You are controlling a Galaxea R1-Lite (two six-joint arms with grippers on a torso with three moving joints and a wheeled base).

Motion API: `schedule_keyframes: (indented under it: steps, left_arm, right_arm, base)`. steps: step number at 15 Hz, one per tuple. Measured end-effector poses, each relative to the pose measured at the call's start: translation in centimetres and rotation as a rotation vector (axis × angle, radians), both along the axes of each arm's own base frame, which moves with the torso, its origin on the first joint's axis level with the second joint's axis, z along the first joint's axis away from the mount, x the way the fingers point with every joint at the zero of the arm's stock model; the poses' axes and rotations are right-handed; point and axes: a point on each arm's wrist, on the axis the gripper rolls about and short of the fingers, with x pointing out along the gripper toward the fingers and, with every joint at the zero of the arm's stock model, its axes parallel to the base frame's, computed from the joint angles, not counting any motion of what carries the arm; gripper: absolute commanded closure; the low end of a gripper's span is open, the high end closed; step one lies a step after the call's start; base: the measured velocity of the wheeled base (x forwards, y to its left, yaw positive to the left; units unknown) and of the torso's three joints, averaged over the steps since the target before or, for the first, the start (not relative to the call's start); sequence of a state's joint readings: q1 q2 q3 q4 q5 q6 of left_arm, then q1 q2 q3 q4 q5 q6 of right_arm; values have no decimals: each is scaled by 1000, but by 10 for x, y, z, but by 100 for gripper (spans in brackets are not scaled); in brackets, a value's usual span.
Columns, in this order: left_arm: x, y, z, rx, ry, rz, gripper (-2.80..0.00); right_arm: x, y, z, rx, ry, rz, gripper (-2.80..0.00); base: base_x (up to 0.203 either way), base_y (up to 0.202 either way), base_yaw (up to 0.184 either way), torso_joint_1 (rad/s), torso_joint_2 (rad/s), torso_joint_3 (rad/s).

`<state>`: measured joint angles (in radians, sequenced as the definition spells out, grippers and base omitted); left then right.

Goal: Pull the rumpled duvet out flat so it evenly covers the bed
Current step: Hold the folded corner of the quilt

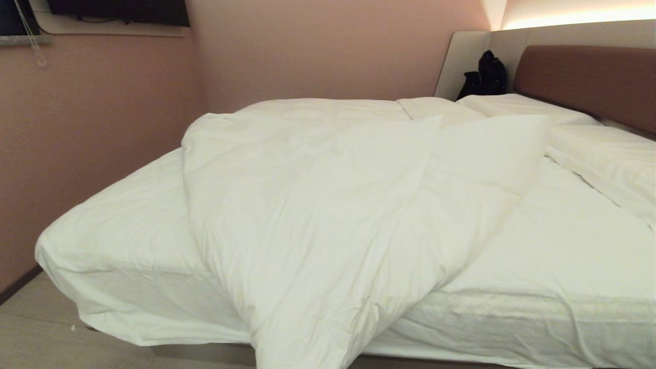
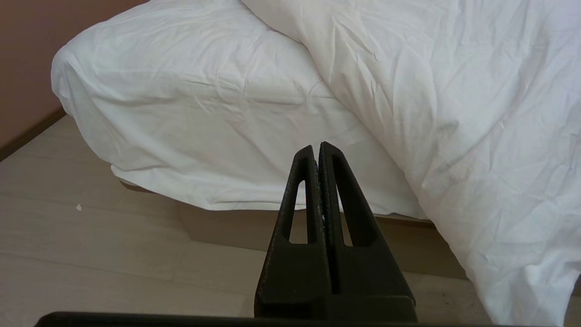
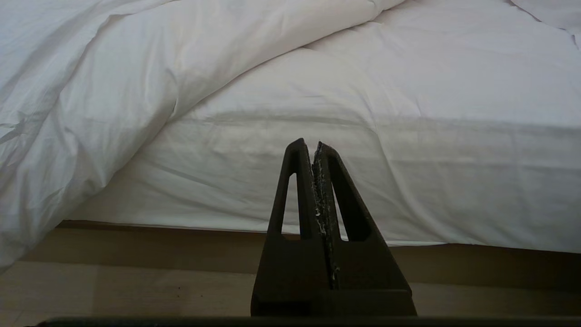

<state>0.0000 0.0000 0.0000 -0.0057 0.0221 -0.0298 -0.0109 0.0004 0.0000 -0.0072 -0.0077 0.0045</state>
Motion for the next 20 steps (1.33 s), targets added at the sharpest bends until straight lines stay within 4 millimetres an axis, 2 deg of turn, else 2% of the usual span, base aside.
schedule_keyframes:
  steps: [4, 9, 12, 15, 18, 20]
  left_arm:
    - [-4, 0, 11, -6, -28, -19, 0]
    - [-15, -2, 58, -27, -94, -101, 0]
    - [-2, -3, 98, -105, -82, -162, 0]
    - [43, -5, 145, -188, -18, -236, 0]
    - [113, -7, 181, -273, 69, -276, 0]
    - [159, -12, 193, -310, 128, -309, 0]
  right_arm:
    - [0, 0, 0, 0, 0, 0, 0]
    - [0, 0, 0, 0, 0, 0, 0]
    - [0, 0, 0, 0, 0, 0, 0]
    - [0, 0, 0, 0, 0, 1, 0]
    - [0, 0, 0, 0, 0, 1, 0]
    - [0, 0, 0, 0, 0, 1, 0]
  base:
    - [0, 0, 0, 0, 0, 0]
    - [0, 0, 0, 0, 0, 0]
    - [0, 0, 0, 0, 0, 0]
    - [0, 0, 0, 0, 0, 0]
    - [0, 0, 0, 0, 0, 0]
    - [0, 0, 0, 0, 0, 0]
